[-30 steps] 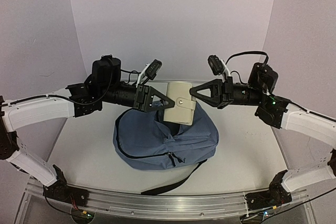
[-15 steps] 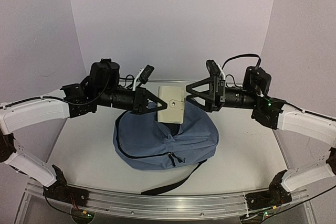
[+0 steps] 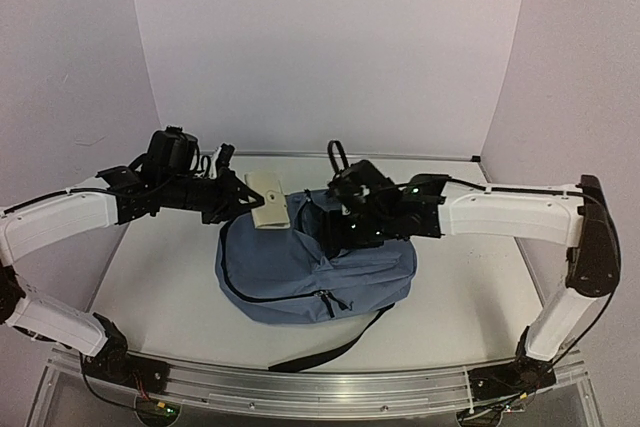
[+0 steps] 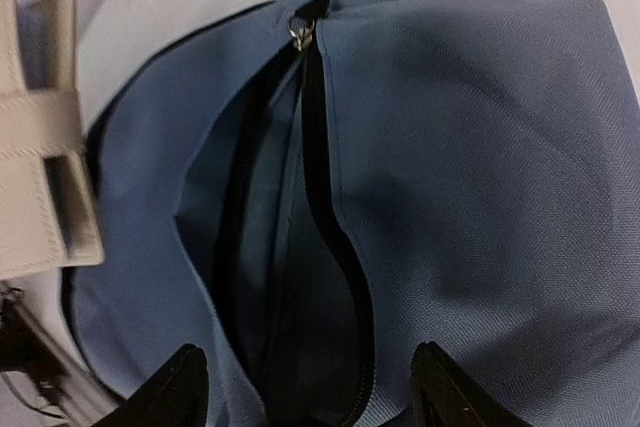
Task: Pack the student bag
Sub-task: Pick up the personal item from the center of the board, then place the personal item in the student bag.
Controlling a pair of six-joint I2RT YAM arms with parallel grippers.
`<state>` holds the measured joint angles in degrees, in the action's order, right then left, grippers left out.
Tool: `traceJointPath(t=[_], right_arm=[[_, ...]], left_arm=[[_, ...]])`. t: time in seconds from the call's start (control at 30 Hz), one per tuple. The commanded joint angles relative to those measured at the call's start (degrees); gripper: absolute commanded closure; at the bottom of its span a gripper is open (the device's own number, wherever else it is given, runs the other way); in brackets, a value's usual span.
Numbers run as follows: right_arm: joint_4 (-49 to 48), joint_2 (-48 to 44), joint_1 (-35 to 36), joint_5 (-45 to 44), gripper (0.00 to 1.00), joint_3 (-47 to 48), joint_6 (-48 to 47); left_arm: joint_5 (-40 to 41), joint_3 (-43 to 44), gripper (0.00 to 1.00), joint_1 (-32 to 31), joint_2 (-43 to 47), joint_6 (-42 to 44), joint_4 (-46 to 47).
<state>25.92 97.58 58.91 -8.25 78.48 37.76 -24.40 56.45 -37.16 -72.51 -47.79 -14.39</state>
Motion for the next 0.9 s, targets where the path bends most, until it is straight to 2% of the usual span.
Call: traceJointPath(t=[0.0, 0.23, 0.37, 0.47, 0.6, 0.7, 0.87], right_arm=[[14.19, 6.36, 2.93, -19.62, 0.35, 8.45, -0.71], [18.42, 10.22, 4.10, -25.89, 0.42, 11.94, 1.29], [18.64, 10.64, 4.20, -27.82, 0.50, 12.46, 2.88], [18.80, 11.51, 4.19, -29.29, 0.62, 13.38, 4.31], [18.82, 11.99, 4.14, -30.83, 0.86, 14.50, 6.76], [18.76, 11.08, 4.20, -31.42, 0.99, 15.20, 8.17], [15.43, 7.40, 4.12, -29.29, 1.00, 14.45, 8.51]], left_arm=[[-0.22, 0.05, 1.00, 0.07, 0.97, -1.05, 2.20], [-0.88, -1.07, 1.00, 0.16, 1.05, -1.92, 3.05], [-0.67, -0.88, 1.00, 0.16, 0.52, -2.89, 3.08], [-0.84, -0.42, 1.00, 0.16, -0.75, -3.73, 3.52], [-3.10, 0.22, 1.00, 0.07, -3.52, -5.56, 5.87], [-5.31, 0.21, 1.00, -0.09, -5.87, -8.11, 9.55], [-7.49, 0.81, 1.00, -1.27, -9.32, -12.77, 17.27]])
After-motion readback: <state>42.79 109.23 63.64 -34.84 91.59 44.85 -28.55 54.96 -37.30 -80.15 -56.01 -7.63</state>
